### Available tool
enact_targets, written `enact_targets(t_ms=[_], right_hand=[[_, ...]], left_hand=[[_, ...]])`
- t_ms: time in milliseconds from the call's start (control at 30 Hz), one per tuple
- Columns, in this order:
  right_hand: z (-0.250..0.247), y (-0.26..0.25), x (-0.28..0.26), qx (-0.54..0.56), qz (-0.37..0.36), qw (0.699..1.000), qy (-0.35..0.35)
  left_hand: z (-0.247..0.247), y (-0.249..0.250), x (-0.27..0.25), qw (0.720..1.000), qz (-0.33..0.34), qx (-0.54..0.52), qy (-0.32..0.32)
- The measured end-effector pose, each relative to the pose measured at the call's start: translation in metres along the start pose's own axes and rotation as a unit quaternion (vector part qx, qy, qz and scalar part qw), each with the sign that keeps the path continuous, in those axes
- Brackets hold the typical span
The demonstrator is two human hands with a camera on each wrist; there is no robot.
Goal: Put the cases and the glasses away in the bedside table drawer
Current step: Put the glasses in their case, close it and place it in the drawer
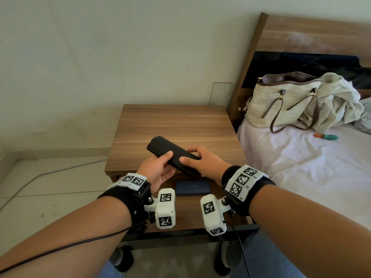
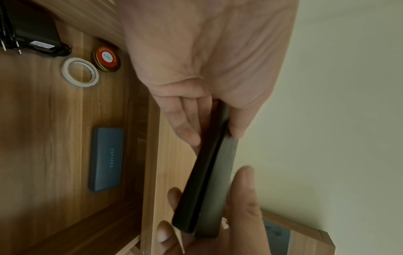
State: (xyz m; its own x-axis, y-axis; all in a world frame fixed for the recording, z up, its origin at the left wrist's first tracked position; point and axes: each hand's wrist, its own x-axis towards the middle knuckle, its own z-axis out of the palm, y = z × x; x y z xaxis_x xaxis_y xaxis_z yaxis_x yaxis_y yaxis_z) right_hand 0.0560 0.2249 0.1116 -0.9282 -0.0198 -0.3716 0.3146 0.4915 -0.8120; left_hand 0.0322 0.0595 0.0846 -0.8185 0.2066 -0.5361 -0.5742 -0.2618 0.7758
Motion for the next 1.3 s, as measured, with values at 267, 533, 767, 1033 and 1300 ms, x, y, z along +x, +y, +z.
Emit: enact_targets(t_ms=[267,533,767,1033,1300], right_hand=[[-0.001,0.01,0.006,0.1,0.067,0.992,-0.023],[-0.01,0.018,0.005,0.144,0.074,0.986,-0.027],[-0.016,0.025,0.005,0.208,0.101,0.973,-0.015],[-0.01,0.048,0.011,0.275,0.214,0.934,0.079],[-0.002,0.077,0.013,0.294,0.277,0.912,0.068]], left_hand=[[-0.002,0.001,0.0,1.0,0.019,-0.001,0.007],[-0.011,0.016,0.004,0.997,0.039,-0.007,0.065],[-0.023,0.015,0.009,0.995,0.022,0.06,0.083],[-0.032,-0.003,0.01,0.986,-0.056,0.135,0.078],[-0.032,-0.028,0.022,0.966,-0.159,0.187,0.077]])
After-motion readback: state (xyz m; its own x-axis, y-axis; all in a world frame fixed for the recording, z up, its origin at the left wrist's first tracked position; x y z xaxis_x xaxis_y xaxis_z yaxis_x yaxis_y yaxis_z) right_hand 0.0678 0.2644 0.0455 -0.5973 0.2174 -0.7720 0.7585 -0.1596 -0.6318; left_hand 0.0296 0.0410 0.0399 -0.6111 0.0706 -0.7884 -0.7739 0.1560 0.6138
